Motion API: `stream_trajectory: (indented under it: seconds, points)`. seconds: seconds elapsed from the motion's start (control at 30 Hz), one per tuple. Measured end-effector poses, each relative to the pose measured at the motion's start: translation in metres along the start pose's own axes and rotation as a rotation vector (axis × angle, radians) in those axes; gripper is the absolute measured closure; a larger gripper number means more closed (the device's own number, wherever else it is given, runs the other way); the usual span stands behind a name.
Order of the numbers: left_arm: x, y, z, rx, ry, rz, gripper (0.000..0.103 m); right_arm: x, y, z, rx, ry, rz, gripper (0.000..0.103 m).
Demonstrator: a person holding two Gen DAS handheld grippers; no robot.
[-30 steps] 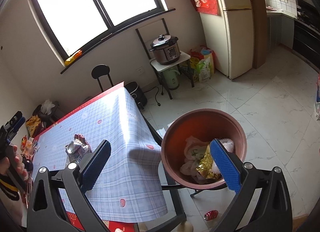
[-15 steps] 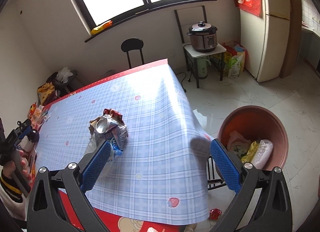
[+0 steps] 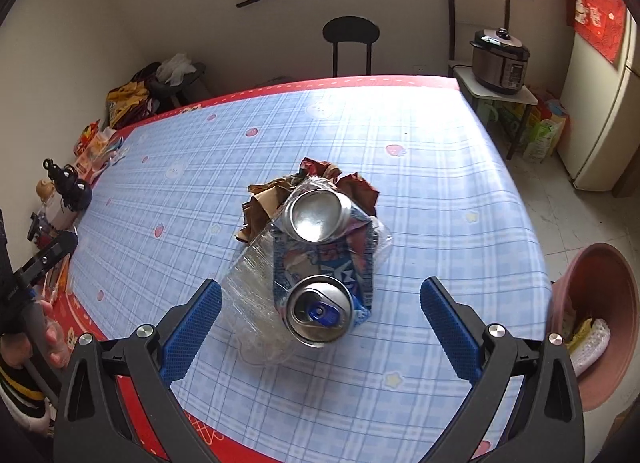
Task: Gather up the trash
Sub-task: 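Grasp the crushed blue can with the right gripper and lift it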
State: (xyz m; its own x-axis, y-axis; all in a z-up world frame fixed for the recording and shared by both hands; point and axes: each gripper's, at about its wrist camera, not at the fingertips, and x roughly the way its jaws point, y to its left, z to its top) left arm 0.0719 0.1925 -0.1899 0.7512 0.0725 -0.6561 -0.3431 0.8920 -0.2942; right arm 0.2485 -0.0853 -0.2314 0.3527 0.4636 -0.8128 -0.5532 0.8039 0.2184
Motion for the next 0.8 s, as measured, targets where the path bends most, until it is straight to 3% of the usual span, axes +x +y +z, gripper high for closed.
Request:
stream_trajectory:
  seconds: [0.4, 0.7, 0.8]
  points:
    - [0.004, 0.041, -0.006, -0.036, 0.028, 0.024, 0.006, 0.081, 0.003, 0.014, 0.071, 0.097, -0.084, 0.005]
    - [0.013, 0.041, -0.003, -0.02, 0.043, 0.004, 0.006, 0.085, -0.011, 0.01, 0.131, 0.113, -0.063, 0.005]
    - [0.017, 0.032, -0.002, -0.003, 0.048, -0.012, 0.006, 0.083, -0.013, 0.003, 0.136, 0.112, -0.055, 0.011]
